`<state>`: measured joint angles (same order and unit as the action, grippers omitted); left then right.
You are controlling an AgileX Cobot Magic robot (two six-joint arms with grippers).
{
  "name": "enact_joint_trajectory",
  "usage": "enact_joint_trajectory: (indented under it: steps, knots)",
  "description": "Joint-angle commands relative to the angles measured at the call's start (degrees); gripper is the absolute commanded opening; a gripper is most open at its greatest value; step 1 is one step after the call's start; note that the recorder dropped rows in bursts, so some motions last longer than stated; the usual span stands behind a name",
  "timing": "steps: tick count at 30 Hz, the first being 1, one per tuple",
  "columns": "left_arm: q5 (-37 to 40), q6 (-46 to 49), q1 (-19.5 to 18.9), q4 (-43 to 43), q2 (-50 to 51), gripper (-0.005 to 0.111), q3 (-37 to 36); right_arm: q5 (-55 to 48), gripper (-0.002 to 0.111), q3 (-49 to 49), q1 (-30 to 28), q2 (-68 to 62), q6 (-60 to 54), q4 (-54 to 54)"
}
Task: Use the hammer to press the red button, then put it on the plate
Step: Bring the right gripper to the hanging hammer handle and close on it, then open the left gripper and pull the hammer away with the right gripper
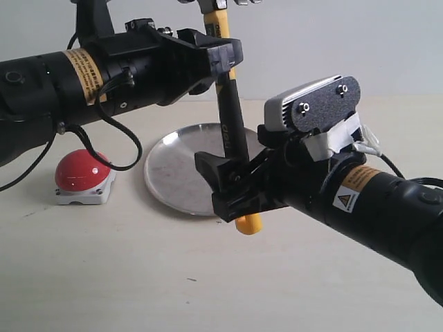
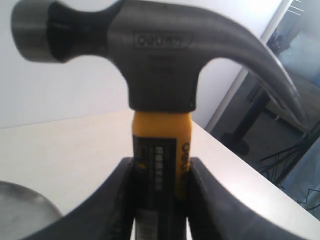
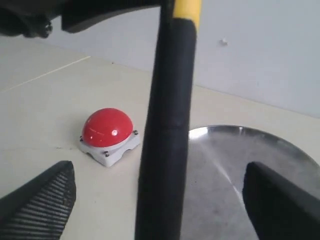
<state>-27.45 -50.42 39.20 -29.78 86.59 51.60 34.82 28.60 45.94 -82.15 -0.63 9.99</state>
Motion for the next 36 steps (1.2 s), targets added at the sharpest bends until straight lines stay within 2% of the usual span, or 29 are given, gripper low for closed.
enact_joint_trajectory:
  steps: [1,4,7,12,14,17,19,20,29,32,36]
  knots:
    - [-4.9,-2.5,0.0,-2.6,-1.3,0.000,0.4,2.6,0.078,-0.2,0.0,-1.7,-1.5,2.9]
    - [-6.1,-3.3,0.0,-4.2,-1.3,0.000,0.4,2.5,0.064,-0.2,0.0,-2.7,-1.2,2.9]
    - [-8.2,-7.0,0.0,-7.5,-1.3,0.000,0.4,2.8,0.056,-0.2,0.0,-2.9,-1.2,2.9]
    - [-9.2,-7.1,0.0,-7.9,-1.3,0.000,0.4,3.1,0.053,-0.2,0.0,-2.9,0.6,2.9]
    - [-9.1,-7.1,0.0,-8.2,-1.2,0.000,0.4,3.1,0.048,-0.2,0.0,-2.9,1.2,2.9]
    - [-8.8,-7.0,0.0,-8.3,-1.2,0.000,0.4,3.1,0.026,-0.2,0.0,-2.9,1.2,2.9]
    - [-8.8,-7.0,0.0,-8.3,-1.2,0.000,0.4,3.1,0.005,-0.2,0.0,-2.9,1.2,2.9]
    - [-8.8,-7.0,0.0,-8.6,-1.2,0.000,0.4,3.1,0.000,-0.2,0.0,-2.9,1.2,2.9]
    - [-8.2,-7.0,0.0,-11.1,-1.2,0.001,0.4,3.8,0.000,-0.2,0.0,-2.9,3.9,1.8]
    - [-8.2,-7.0,0.0,-11.1,-1.2,0.015,0.4,3.2,0.000,-0.2,0.0,-2.9,7.0,1.9]
    - [-8.2,-7.0,-0.1,-11.1,-1.2,0.054,0.4,2.3,0.000,-0.2,0.0,-2.9,7.3,1.9]
